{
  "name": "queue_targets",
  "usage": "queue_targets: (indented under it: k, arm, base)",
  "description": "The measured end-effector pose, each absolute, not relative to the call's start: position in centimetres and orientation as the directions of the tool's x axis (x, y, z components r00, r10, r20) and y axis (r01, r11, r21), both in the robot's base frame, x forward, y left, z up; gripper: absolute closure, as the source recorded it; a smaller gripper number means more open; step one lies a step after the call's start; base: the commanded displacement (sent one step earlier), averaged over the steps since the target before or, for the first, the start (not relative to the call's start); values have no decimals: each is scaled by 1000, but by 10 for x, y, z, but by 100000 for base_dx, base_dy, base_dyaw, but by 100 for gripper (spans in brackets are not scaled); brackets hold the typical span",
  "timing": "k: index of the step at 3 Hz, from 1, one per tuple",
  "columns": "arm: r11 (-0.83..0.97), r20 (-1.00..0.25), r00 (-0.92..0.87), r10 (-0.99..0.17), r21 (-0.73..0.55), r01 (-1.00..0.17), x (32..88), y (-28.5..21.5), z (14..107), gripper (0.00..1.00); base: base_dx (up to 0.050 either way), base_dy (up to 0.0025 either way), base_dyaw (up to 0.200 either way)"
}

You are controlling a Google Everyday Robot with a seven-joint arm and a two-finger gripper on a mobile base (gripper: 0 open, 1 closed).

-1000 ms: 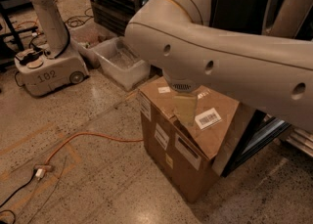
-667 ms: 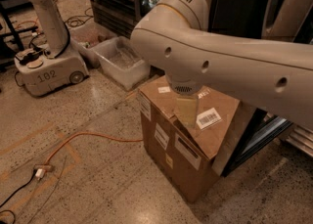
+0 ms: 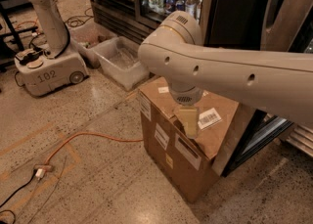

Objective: Close left fridge door

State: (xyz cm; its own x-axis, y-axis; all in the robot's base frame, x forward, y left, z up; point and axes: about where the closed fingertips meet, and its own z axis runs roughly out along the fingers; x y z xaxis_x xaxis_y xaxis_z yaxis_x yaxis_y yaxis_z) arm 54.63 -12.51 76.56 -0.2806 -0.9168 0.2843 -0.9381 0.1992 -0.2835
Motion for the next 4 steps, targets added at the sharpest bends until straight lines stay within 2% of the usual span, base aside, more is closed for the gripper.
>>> queue_targets:
  k: [2, 3, 4]
  arm:
    - [203, 290, -307, -906, -338, -919, 543, -125, 770, 0]
    - [207, 307, -339, -889, -391, -897, 558, -123, 781, 0]
    - [220, 332, -389, -859, -446, -868, 604, -117, 809, 0]
  base:
    - [0, 0, 0]
    - [0, 0, 0]
    - [0, 0, 0]
